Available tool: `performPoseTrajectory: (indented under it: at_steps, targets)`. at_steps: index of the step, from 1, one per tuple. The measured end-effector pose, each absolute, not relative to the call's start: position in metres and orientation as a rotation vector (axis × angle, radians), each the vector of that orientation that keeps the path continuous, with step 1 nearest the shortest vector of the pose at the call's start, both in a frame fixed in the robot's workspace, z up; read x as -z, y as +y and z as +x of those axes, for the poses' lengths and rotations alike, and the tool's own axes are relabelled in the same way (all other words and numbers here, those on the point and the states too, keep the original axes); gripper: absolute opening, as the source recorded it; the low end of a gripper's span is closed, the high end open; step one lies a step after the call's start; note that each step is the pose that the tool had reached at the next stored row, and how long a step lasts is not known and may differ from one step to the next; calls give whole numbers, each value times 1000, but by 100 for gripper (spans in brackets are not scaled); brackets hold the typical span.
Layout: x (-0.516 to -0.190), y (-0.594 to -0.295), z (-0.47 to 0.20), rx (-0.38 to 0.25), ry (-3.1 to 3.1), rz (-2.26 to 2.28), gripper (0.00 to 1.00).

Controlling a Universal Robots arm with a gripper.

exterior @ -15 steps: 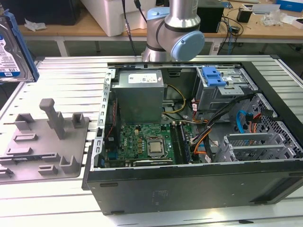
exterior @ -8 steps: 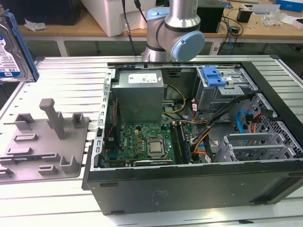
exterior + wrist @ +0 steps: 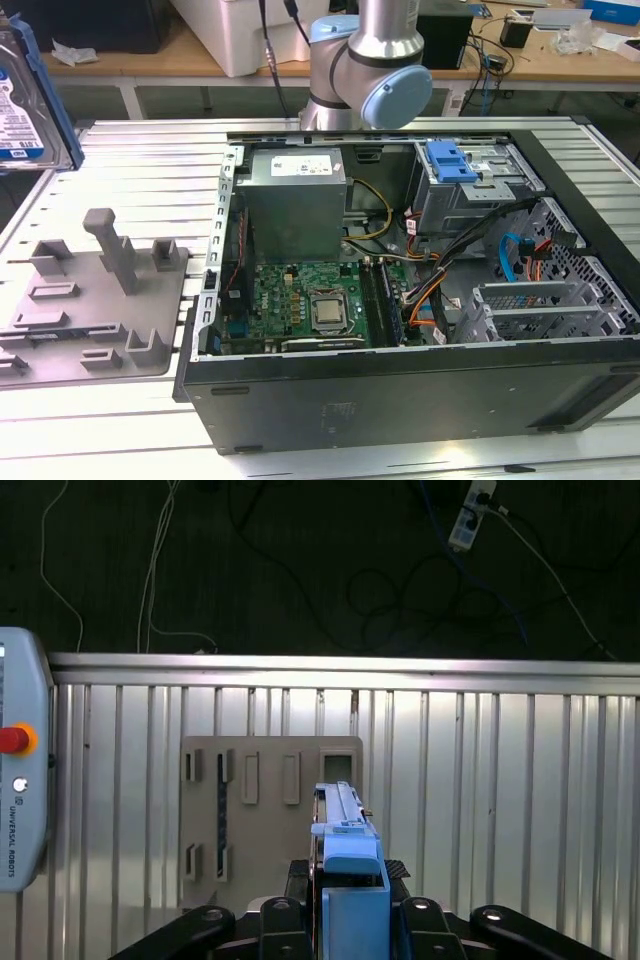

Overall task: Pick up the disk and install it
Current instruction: 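Pick up the disk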

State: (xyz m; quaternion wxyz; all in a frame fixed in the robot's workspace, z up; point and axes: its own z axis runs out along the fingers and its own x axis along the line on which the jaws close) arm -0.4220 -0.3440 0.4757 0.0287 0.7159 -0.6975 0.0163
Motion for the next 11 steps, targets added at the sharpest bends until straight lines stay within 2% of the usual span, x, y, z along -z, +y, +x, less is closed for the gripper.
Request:
performPoseTrajectory:
  at_steps: [11]
  targets:
    - [-483,-356,-391,-54,-2150,2207,37]
